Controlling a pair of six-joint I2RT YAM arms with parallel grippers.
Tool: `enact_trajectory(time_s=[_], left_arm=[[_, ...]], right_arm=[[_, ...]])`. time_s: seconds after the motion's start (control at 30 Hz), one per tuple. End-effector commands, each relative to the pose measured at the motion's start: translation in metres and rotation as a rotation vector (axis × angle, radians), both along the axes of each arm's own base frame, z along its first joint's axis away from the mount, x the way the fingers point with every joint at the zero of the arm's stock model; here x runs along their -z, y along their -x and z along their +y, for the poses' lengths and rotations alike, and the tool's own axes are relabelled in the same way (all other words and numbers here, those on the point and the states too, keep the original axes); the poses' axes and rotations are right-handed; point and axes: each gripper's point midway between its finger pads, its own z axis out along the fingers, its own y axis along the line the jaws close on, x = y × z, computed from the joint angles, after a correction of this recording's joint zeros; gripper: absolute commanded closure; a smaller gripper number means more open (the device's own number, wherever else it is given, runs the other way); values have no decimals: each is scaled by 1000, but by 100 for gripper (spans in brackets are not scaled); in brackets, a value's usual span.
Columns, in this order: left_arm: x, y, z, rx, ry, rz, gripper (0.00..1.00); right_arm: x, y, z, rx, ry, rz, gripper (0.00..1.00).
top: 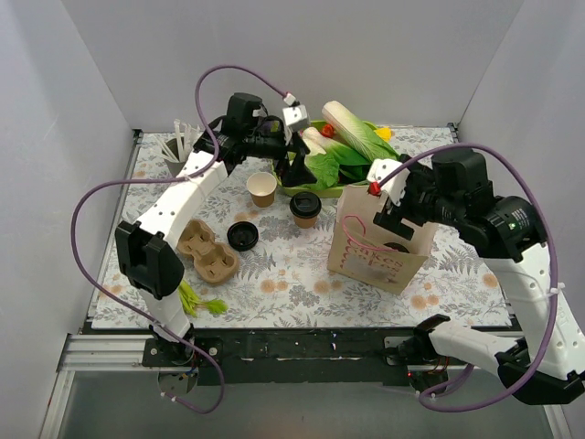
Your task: Pack the takeout coffee
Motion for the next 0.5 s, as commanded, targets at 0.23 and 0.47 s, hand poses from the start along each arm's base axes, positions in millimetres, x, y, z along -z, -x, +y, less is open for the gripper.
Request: enact_trajectory(time_s=[0.23, 0.47], left_arm=[[142, 0, 19, 179, -352, 0, 2], [166, -13, 14, 168, -404, -12, 3]], right_arm=[[-33, -26, 6, 94, -94, -80, 7], [-21, -20, 2, 95, -86, -65, 7]])
